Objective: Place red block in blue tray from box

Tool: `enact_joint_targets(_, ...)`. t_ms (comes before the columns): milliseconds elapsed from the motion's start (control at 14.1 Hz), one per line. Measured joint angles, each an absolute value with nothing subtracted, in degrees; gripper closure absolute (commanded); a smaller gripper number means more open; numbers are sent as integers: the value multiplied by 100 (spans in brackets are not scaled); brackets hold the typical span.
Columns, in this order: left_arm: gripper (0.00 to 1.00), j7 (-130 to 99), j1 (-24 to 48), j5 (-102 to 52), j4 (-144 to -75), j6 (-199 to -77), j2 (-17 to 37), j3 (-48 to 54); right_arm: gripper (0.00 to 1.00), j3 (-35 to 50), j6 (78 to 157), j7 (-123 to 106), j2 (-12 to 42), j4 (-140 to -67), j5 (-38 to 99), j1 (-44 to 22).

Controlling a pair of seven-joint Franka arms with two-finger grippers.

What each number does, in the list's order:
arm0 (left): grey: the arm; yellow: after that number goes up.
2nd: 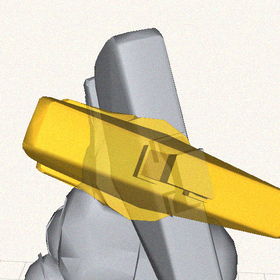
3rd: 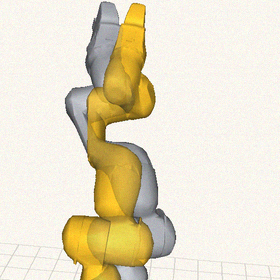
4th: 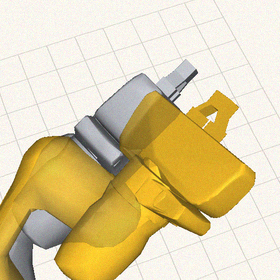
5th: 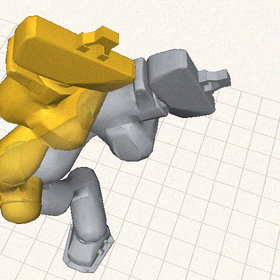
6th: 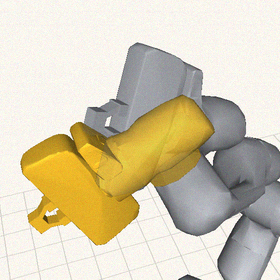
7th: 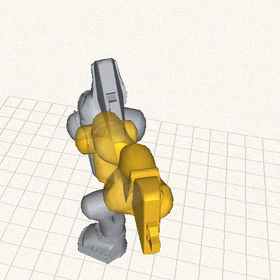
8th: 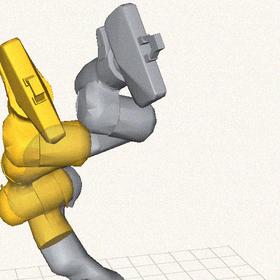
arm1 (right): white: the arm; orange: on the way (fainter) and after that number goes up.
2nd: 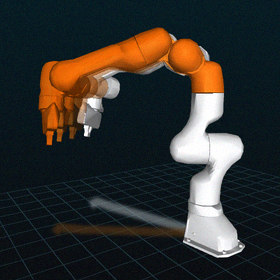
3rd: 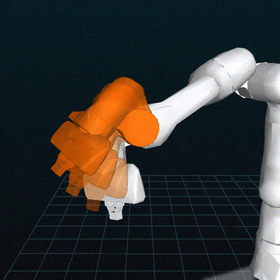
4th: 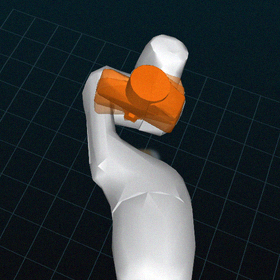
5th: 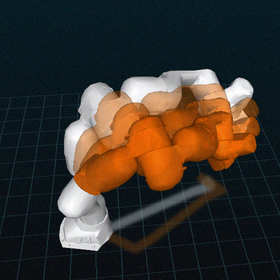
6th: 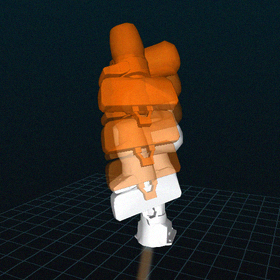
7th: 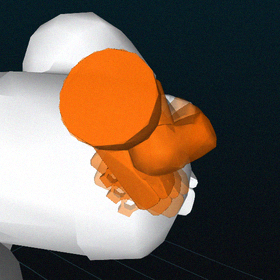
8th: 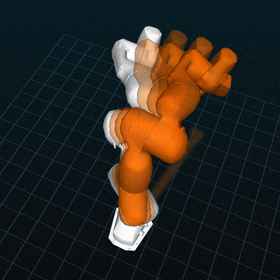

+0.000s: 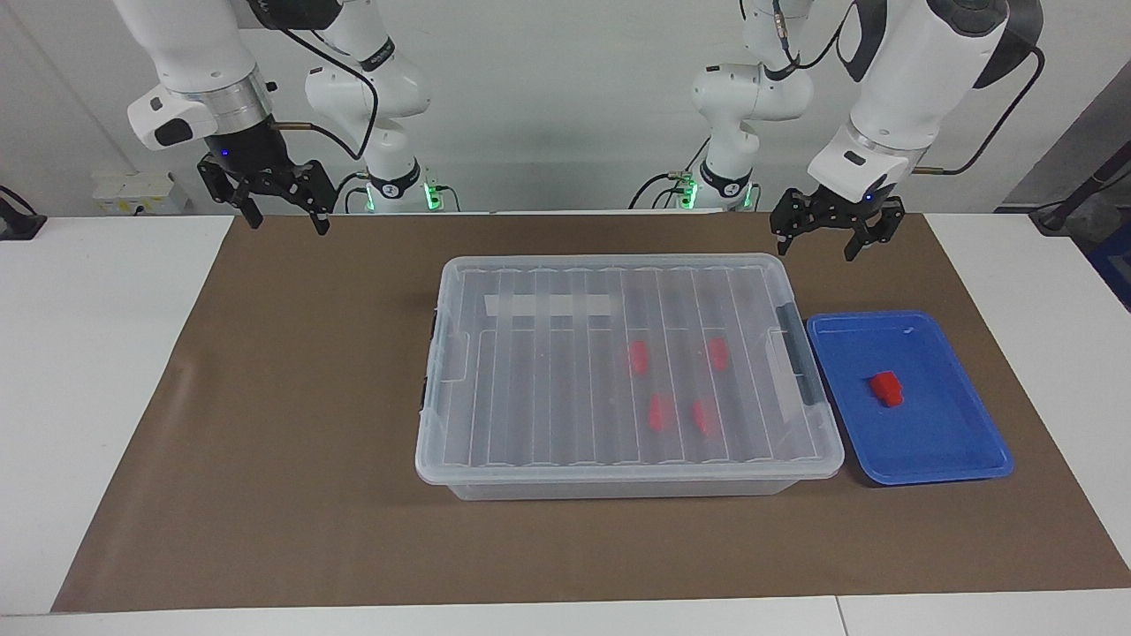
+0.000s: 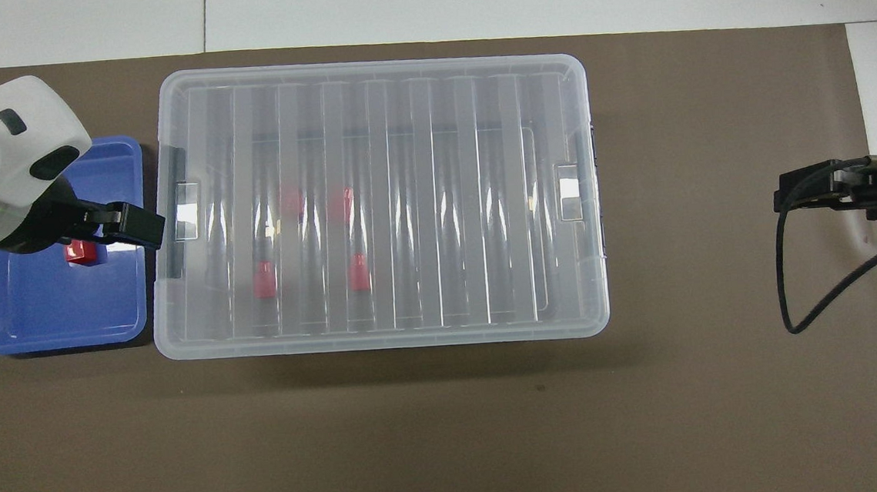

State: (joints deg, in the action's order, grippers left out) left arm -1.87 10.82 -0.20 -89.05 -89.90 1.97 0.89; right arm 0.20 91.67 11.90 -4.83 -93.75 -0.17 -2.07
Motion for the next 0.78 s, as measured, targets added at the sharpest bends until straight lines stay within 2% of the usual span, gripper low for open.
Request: enact_joint_targets(779, 0, -284, 1087, -229, -8959, -8994, 169, -221, 0, 45, 8961, 1190, -344, -9209, -90, -249)
